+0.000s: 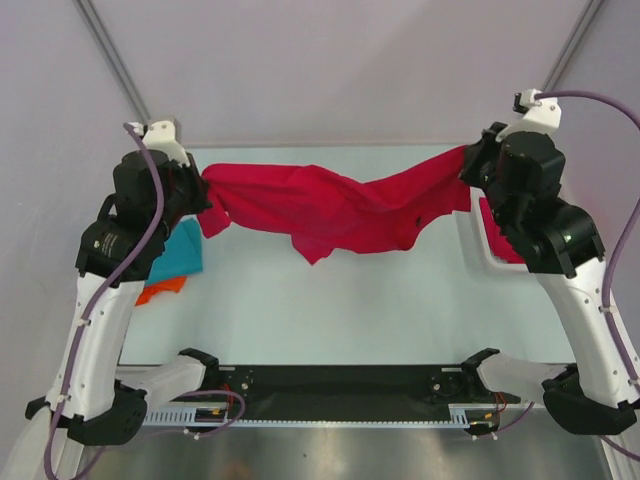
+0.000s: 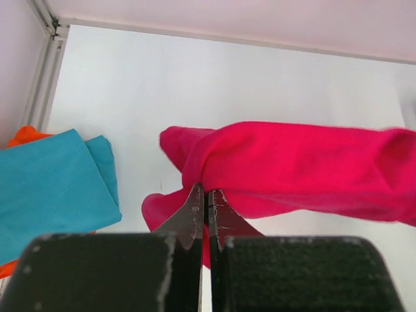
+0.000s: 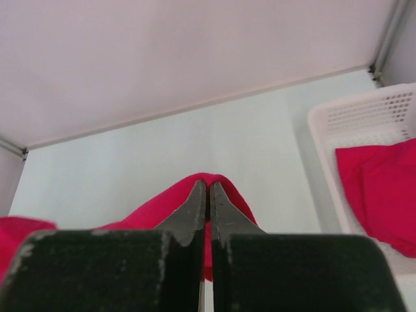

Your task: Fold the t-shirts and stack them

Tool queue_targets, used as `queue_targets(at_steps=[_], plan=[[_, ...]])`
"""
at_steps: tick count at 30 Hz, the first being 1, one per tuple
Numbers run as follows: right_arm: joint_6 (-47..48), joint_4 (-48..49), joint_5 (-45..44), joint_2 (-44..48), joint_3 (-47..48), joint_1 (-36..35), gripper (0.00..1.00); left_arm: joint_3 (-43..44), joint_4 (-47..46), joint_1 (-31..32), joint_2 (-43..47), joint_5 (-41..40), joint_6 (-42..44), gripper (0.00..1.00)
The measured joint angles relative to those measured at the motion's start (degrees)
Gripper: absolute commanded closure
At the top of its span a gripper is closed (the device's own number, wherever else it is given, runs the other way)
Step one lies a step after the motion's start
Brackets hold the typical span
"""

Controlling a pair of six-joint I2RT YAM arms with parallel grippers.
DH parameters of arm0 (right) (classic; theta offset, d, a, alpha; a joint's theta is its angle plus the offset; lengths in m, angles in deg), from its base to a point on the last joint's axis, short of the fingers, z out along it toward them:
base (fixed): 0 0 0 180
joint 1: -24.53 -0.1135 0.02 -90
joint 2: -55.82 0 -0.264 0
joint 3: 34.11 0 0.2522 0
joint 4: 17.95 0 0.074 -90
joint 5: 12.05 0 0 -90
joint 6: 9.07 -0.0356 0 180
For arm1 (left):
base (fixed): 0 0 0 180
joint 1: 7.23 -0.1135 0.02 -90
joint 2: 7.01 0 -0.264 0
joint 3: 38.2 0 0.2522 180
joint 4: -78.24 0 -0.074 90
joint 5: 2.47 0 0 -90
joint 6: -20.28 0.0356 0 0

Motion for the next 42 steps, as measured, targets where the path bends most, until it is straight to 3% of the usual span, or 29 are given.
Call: queue_targets(at_steps=[5,15,22,24,27,33,37,42], plan=[[0.24,-1.64,-0.63,-0.74,-1.44,3.8,1.0,-0.33,-0.55,-2.4,-0.61,1.68,-0.39,1.0],[1.9,-1.14,6.25,-17.97,-3.72,10.23,1.0,-3.85,-4.96,-9.6,-11.06,12.2,-0.83,1.0],[5.03,-1.38,9.7,-41.31,12.92,16.02,1.0,-3.8,-10.47,-11.37,-28.11,21.09,-1.46,1.0],[5.64,-2.08,9.84,-45.7,14.6,16.22,0.84,-3.8,-10.82,-11.37,-31.47,22.69,-1.51,1.0],[5.77,-4.39,10.88,-50.45,17.42,16.48,0.69,-3.8,-11.06,-11.43,-33.24,23.23,-1.53,1.0],[5.03,-4.24,11.72,-49.0,17.62,15.08,0.55,-3.82,-12.94,-12.04,-33.35,23.28,-1.57,1.0],[3.56,-1.79,12.52,-41.03,7.69,10.71,0.52,-5.03,-15.32,-12.48,-33.29,23.23,-2.08,1.0],[0.13,2.71,15.96,-31.63,-6.93,-1.25,0.51,-8.04,-16.59,-12.66,-33.27,23.21,-2.73,1.0]])
